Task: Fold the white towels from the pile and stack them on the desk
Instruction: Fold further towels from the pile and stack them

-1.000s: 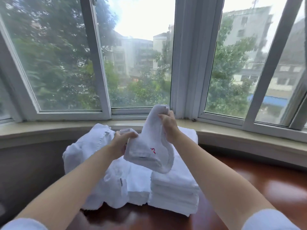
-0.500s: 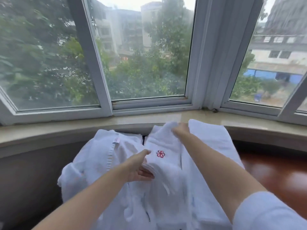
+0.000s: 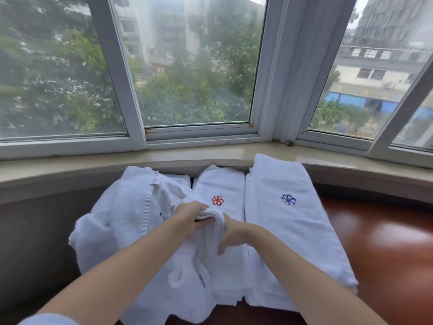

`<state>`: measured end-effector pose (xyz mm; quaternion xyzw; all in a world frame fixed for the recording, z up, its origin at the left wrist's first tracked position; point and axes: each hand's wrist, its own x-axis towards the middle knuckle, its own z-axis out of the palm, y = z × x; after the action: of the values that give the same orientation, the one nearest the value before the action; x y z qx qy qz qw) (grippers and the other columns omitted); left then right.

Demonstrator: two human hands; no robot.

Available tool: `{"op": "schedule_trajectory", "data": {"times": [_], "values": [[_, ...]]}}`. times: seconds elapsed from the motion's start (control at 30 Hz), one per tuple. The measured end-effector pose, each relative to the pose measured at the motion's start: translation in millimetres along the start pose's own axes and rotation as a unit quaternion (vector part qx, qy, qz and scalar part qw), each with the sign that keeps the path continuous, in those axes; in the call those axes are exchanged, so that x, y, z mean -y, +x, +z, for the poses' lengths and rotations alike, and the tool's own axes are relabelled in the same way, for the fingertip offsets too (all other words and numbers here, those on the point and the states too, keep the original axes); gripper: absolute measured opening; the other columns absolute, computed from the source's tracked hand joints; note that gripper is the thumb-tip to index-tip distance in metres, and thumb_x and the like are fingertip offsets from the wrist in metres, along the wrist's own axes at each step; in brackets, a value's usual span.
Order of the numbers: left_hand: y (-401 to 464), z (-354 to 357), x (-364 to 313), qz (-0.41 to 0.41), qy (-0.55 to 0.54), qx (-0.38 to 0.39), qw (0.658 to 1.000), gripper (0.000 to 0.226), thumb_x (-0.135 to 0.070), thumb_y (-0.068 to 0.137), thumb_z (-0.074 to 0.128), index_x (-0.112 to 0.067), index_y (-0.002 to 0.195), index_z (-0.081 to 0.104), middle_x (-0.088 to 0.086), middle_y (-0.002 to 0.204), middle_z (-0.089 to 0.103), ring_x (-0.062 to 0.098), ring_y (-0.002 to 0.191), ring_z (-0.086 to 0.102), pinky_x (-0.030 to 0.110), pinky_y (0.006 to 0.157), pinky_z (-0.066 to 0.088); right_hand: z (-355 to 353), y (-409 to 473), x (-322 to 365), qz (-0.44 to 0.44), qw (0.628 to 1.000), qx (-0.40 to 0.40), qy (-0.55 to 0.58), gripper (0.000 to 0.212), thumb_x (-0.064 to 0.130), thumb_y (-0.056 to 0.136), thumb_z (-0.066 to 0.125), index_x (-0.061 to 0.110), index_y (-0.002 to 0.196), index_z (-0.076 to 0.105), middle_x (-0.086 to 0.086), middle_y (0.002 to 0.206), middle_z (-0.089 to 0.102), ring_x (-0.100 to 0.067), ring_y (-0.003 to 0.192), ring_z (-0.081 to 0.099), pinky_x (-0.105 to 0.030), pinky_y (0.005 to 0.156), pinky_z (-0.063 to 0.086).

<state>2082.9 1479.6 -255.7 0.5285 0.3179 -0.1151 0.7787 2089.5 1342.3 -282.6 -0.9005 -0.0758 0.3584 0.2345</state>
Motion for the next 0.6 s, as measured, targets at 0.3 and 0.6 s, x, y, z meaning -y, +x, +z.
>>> {"op": "schedule_trajectory", "data": {"times": [0.3,0.6], "values": [[-39.1,1.5,-4.3,0.001,0.013,0.061,0.998,0.012,0.008,0.089,0.041,0.003,0.090,0.052,0.020,0.085,0.058,0.029,0.061,0.067,0.032,0.046,0.058,3.7,-46.8,-11.8,-0.090,0.869,-0.469,-0.125,0.043,-0.005,0.079,0.043,0.009,0.118,0.053,-0.008,0.112,0.059,-0.028,0.103,0.055,-0.033,0.076,0.040],[-52.8,-40.3,41.5,-0.093,0.477,0.051,0.873,0.008,-0.011,0.086,0.040,-0.007,0.082,0.045,0.005,0.049,0.054,0.009,0.031,0.041,0.011,0.034,0.027,65.9,-53.8,-28.7,-0.111,0.914,-0.348,-0.177,0.036,-0.002,0.081,0.044,0.009,0.113,0.057,-0.010,0.104,0.064,-0.028,0.097,0.060,-0.032,0.071,0.039]]}}
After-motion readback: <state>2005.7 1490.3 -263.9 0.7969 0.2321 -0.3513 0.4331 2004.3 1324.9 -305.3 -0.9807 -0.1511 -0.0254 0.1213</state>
